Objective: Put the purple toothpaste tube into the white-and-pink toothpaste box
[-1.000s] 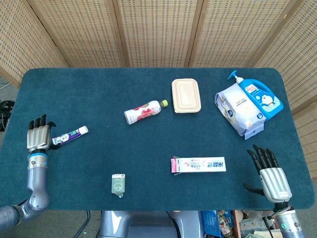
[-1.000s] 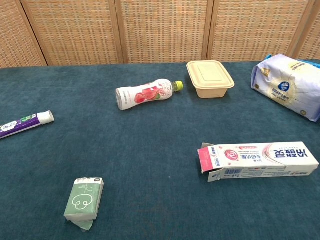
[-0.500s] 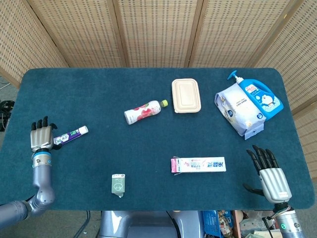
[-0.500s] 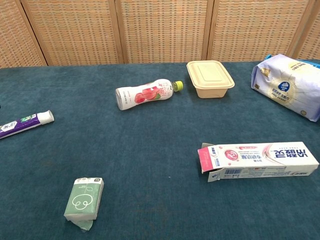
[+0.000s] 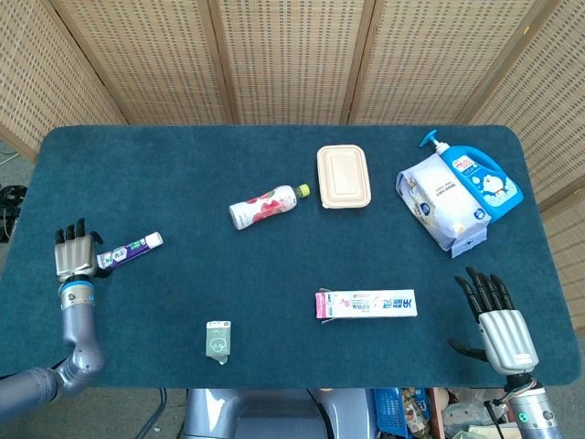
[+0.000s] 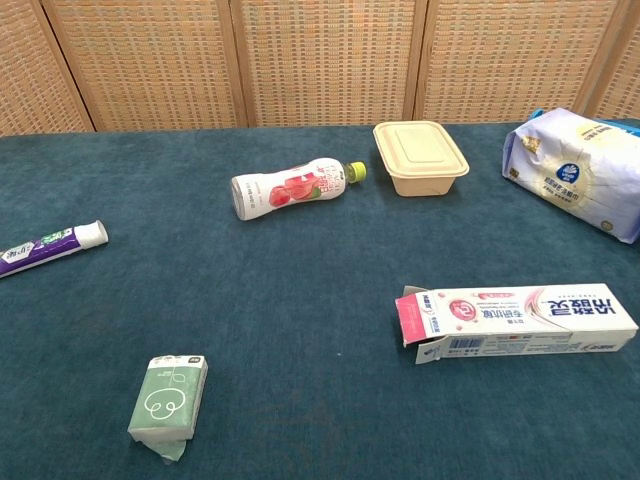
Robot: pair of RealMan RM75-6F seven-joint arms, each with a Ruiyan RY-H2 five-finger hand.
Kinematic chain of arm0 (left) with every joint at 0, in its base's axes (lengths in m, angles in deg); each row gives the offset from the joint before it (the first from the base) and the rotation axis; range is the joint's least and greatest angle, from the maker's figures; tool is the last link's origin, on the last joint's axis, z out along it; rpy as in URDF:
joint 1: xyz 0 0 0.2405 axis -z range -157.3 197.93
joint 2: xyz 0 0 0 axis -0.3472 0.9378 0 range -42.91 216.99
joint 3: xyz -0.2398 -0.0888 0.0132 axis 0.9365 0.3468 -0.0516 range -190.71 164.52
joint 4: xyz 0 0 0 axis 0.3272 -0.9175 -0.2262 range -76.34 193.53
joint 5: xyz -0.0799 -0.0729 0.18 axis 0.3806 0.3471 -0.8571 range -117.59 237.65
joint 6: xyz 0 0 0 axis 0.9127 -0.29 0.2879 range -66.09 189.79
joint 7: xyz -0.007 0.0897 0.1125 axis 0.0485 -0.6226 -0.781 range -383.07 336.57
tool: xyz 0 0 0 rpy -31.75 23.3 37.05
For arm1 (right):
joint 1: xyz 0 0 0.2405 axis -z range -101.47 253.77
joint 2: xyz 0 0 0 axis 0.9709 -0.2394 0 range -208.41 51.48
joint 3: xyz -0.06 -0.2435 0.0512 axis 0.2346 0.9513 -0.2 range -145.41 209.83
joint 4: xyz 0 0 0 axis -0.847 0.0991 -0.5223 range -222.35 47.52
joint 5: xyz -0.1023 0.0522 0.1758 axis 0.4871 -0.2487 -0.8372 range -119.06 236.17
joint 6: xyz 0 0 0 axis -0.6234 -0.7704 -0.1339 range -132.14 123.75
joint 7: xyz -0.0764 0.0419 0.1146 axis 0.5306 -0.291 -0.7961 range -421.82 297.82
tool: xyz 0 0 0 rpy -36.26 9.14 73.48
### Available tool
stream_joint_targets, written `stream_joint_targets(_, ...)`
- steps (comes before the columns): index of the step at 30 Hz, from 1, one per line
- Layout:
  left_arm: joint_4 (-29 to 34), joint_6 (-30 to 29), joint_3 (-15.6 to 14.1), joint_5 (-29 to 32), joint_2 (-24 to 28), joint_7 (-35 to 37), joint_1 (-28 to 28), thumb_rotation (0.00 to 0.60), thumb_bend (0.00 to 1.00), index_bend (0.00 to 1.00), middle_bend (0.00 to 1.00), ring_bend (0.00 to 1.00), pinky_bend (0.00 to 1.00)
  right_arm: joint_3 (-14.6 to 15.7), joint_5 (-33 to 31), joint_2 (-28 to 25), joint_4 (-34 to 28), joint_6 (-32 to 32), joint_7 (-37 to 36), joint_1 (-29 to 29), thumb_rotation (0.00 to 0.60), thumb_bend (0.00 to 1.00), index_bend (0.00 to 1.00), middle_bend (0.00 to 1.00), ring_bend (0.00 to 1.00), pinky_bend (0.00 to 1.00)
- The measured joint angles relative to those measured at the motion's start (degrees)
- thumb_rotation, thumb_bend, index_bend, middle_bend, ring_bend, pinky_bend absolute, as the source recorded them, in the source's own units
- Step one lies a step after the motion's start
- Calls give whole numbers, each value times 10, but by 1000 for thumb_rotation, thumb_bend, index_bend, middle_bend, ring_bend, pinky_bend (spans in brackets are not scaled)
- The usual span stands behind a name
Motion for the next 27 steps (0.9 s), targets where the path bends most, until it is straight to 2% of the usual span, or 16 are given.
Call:
stream_joint_targets(15, -33, 18, -2, -3, -30, 13, 9, 600, 268, 341, 0, 0, 0, 3, 4, 2, 1, -1, -2, -1, 600, 28, 0, 0, 0, 0)
stream_joint_targets(27, -40, 14, 0, -14, -42, 20, 12, 600, 303, 389, 0, 0, 0, 3, 4, 2, 1, -1, -3, -1, 600, 28, 0, 0, 0, 0)
